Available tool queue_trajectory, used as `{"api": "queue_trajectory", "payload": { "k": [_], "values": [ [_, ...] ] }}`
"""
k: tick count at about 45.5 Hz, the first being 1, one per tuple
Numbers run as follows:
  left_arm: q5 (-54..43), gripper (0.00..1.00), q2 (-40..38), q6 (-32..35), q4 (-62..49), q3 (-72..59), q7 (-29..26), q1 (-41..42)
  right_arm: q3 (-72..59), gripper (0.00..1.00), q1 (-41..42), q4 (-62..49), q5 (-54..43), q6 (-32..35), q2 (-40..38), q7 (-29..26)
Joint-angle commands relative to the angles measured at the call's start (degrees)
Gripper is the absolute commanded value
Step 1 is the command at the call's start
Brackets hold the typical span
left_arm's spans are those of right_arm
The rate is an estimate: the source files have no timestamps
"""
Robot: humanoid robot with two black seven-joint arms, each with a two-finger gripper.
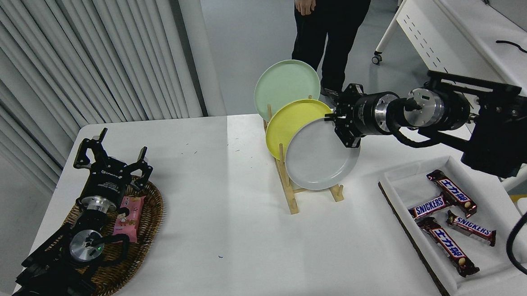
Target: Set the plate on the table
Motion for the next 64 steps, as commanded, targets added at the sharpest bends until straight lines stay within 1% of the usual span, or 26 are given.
{"api": "queue_trajectory", "payload": {
  "k": [1, 8, 20, 28, 33, 38, 47, 54, 59, 64],
  "values": [
    [0.0, 1.00, 0.0, 0.0, 0.0, 0.0, 0.0, 0.0, -0.1, 0.00, 4.8, 4.6, 3.4, -0.6, -3.9, -1.2],
    [0.0, 1.00, 0.0, 0.0, 0.1, 0.0, 0.0, 0.0, -0.1, 0.00, 8.6, 8.1, 6.8, -3.3, -6.0, -2.4],
    [0.0, 1.00, 0.0, 0.0, 0.0, 0.0, 0.0, 0.0, -0.1, 0.00, 16.1, 10.4, 14.2, -5.3, -7.5, -3.0],
    [0.0, 1.00, 0.0, 0.0, 0.1, 0.0, 0.0, 0.0, 0.6, 0.00, 17.2, 10.4, 17.8, -7.5, -7.0, -4.2],
    [0.0, 1.00, 0.0, 0.0, 0.1, 0.0, 0.0, 0.0, 2.3, 0.00, 16.4, 10.3, 20.9, -9.3, -6.9, -4.2],
    [0.0, 1.00, 0.0, 0.0, 0.1, 0.0, 0.0, 0.0, 4.0, 0.00, 15.0, 10.3, 22.5, -13.0, -5.7, -4.3],
    [0.0, 1.00, 0.0, 0.0, 0.0, 0.0, 0.0, 0.0, 7.4, 0.00, 9.1, 10.3, 25.5, -18.2, -2.6, -4.2],
    [0.0, 1.00, 0.0, 0.0, 0.1, 0.0, 0.0, 0.0, 8.0, 0.00, 4.2, 10.5, 27.3, -18.6, -0.8, -3.3],
    [0.0, 1.00, 0.0, 0.0, 0.0, 0.0, 0.0, 0.0, 6.4, 0.00, 3.0, 12.1, 28.2, -18.6, -0.2, -1.7],
    [0.0, 1.00, 0.0, 0.0, 0.1, 0.0, 0.0, 0.0, 4.1, 0.00, 2.5, 12.5, 30.5, -19.7, 1.1, -1.7]
  ]
}}
